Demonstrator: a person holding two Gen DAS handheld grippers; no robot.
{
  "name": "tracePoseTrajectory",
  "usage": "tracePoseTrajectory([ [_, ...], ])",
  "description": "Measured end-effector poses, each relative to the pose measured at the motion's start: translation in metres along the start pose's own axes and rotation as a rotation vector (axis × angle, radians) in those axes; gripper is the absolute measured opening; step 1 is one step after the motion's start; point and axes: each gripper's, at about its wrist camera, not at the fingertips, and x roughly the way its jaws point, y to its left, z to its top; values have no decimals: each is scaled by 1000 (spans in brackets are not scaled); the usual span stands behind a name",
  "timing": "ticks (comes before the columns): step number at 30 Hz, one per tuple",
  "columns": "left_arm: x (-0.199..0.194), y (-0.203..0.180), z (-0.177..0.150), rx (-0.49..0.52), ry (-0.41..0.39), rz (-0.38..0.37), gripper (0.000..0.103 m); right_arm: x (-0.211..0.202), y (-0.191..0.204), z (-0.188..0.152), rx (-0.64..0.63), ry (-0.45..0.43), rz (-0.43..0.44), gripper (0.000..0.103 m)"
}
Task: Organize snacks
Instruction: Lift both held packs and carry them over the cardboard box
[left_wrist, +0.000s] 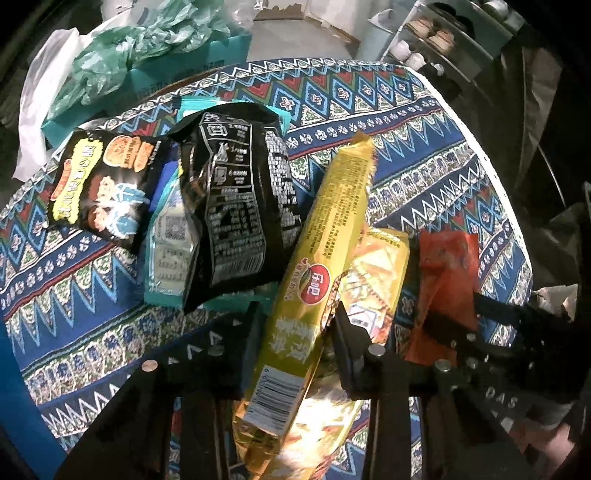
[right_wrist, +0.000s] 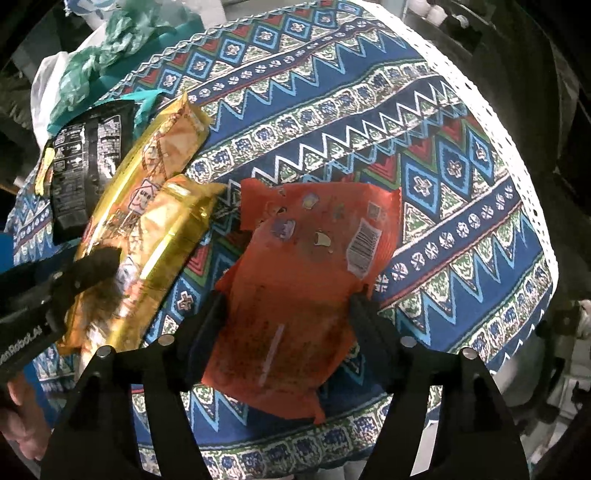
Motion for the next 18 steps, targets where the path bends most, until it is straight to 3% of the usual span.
tracePoseTrajectory([
  [5, -14, 5, -20, 0, -8, 37, 35, 1, 13, 7, -33, -3, 19, 57],
  [13, -36, 17, -64, -62, -8, 86, 35, 2, 33, 13, -53, 4, 67, 55],
  [18, -33, 20, -66, -70, -11, 93, 37, 6, 36, 18, -26, 4, 50, 58],
])
